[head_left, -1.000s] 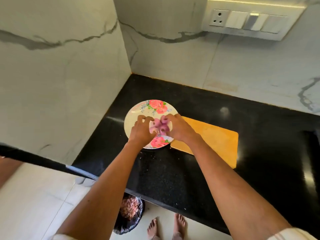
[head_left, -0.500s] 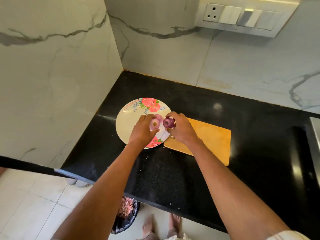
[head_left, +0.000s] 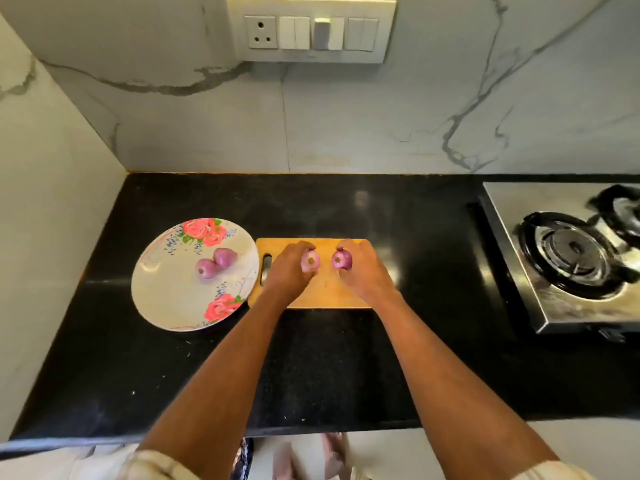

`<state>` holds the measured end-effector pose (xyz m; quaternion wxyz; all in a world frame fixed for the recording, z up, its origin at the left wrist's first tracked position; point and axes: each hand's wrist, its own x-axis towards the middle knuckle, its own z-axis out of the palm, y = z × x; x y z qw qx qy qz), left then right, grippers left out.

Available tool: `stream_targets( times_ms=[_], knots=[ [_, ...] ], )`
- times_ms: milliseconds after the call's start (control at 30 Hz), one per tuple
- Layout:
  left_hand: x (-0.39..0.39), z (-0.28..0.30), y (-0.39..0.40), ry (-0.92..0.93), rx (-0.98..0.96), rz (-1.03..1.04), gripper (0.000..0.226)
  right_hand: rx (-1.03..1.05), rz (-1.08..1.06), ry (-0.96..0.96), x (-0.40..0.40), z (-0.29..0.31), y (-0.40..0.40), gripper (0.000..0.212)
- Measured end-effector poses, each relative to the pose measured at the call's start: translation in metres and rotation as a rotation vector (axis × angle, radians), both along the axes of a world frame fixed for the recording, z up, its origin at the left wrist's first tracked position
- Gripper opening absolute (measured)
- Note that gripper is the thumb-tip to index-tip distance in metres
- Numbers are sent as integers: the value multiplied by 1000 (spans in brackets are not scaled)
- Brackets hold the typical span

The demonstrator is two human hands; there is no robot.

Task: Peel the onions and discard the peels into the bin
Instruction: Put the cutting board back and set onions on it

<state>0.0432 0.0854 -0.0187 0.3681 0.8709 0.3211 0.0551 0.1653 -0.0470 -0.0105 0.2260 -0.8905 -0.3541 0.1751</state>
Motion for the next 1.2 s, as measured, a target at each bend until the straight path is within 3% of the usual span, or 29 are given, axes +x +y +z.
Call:
stream_targets(
  times_ms=[500, 667, 933, 1033, 1200],
  knots=[
    [0, -4, 0, 75, -17, -53, 68, -21, 49, 1, -2, -4, 4, 55],
    [-8, 10, 12, 62, 39, -11, 64, -30, 109, -31, 0, 10, 9, 56],
    [-75, 35, 70, -12, 207, 334, 48, 57, 284, -104, -34, 46, 83, 58],
    [-115, 32, 89, 26, 138, 441, 50, 48, 417, -70, -69, 46, 121, 59],
    [-150, 14, 101, 158, 5, 425, 62, -53, 557, -57, -114, 19, 158, 65]
  ],
)
